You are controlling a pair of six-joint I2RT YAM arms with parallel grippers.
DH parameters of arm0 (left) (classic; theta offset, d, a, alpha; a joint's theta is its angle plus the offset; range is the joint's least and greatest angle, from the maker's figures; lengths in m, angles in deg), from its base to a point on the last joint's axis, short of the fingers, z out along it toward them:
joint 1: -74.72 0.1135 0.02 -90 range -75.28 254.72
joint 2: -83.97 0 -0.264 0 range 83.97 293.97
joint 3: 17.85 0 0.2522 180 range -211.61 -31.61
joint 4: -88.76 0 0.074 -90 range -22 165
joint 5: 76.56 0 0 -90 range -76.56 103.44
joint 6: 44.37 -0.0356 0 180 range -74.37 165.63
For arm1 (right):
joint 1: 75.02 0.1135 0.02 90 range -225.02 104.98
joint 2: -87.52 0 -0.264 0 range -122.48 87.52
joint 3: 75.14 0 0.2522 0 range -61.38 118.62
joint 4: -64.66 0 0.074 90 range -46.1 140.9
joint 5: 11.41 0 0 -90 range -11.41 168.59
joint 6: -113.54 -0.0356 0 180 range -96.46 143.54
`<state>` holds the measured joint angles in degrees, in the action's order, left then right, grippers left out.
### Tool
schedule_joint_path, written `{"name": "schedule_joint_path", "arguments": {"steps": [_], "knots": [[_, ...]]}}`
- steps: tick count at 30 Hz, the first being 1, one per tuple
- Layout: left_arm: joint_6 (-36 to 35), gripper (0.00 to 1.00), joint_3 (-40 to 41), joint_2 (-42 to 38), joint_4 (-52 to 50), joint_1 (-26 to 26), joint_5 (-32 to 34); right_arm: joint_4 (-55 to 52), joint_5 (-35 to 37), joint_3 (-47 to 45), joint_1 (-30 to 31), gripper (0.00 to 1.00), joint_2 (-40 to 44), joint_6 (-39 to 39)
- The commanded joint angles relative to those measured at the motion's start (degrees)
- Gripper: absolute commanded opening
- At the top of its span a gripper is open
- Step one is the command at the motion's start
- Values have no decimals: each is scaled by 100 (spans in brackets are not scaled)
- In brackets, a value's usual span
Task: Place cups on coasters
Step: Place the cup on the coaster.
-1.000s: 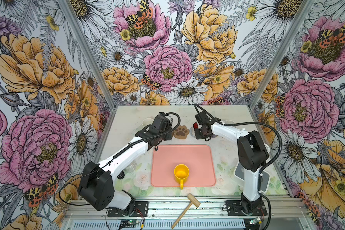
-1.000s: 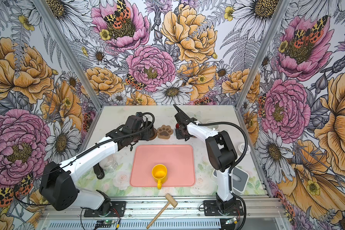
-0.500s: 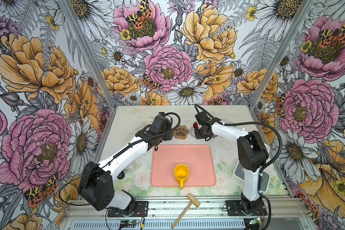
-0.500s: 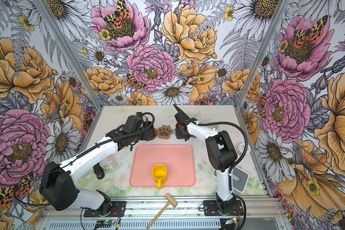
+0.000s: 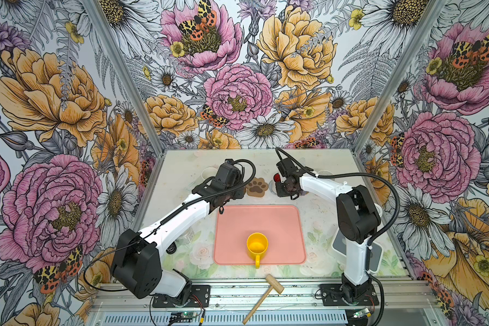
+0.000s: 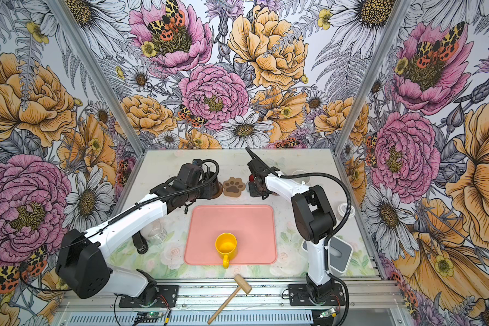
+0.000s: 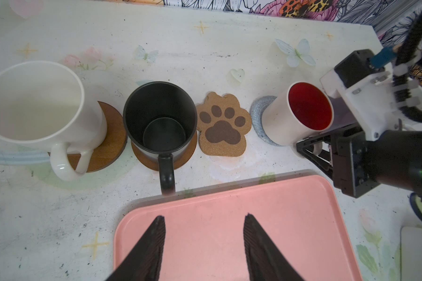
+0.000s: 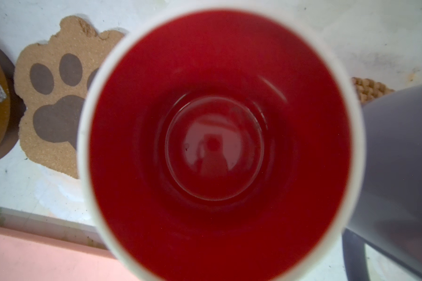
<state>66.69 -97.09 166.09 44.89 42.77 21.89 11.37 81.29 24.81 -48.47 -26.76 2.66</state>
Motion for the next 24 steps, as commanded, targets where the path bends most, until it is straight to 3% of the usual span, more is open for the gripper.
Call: {"name": "schedule_joint_path", "arguments": {"steps": [1, 16, 24], "knots": [[92, 54, -75, -171, 100, 57, -27, 363, 3, 3, -11, 25, 62, 9], [34, 54, -45, -293, 98, 57, -30, 367, -18, -263, 49, 52, 466, -87], [-48, 54, -88, -462, 91, 15, -152, 367, 178, -580, 139, 60, 1010, -201]]}}
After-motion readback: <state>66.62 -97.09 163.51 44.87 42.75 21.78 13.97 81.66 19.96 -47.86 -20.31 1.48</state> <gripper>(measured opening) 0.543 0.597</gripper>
